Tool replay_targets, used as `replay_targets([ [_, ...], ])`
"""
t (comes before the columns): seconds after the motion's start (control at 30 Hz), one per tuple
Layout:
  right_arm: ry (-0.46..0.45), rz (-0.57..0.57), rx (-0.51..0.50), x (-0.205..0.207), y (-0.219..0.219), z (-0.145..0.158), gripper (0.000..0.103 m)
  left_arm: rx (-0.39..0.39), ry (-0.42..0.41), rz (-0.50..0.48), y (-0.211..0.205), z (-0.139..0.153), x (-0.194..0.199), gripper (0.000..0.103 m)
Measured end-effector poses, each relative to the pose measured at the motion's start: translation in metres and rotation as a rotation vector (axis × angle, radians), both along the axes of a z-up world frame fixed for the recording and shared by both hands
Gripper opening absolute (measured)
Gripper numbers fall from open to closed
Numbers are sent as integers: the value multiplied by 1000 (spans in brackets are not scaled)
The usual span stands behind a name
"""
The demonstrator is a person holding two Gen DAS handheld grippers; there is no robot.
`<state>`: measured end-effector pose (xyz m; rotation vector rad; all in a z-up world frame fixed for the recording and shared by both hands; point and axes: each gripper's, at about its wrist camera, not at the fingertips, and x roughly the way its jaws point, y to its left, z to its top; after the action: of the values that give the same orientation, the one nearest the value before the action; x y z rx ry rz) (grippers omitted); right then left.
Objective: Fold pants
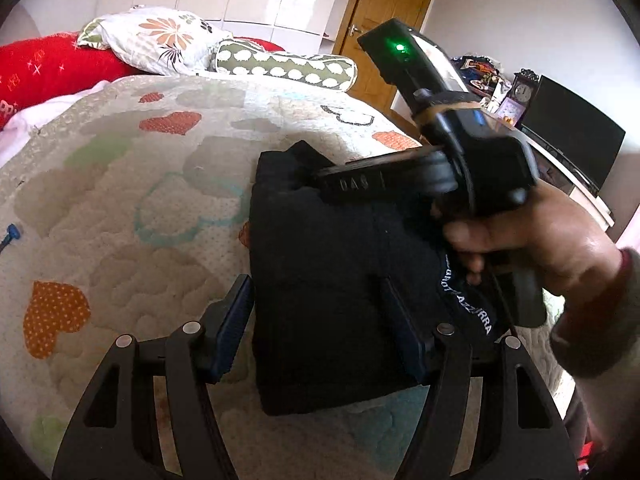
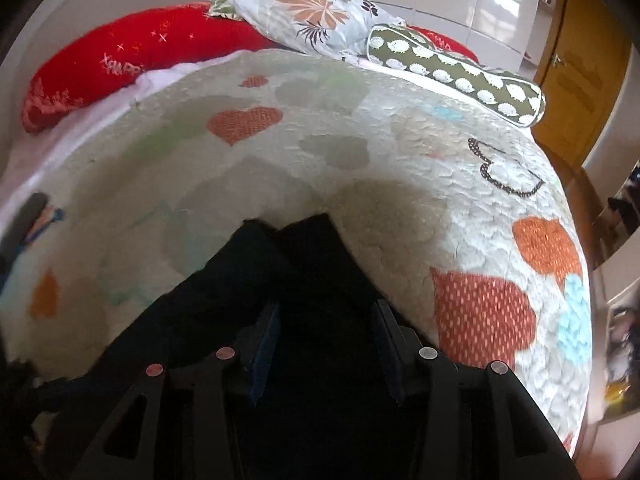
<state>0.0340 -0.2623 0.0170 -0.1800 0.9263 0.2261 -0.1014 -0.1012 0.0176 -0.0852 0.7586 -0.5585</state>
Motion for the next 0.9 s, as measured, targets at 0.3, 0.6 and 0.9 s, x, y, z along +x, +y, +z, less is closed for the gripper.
replay_targets([
  [0.3, -41, -153, 107, -23, -40, 22, 45, -5, 4, 19, 2, -1, 1, 73],
  [0.6, -110, -77, 181, -126, -47, 35, 47, 27, -28, 48, -2, -1, -3, 74],
  [0.9, -102, -149, 253, -169, -79, -6, 60, 59, -63, 66, -5, -1, -10, 79],
])
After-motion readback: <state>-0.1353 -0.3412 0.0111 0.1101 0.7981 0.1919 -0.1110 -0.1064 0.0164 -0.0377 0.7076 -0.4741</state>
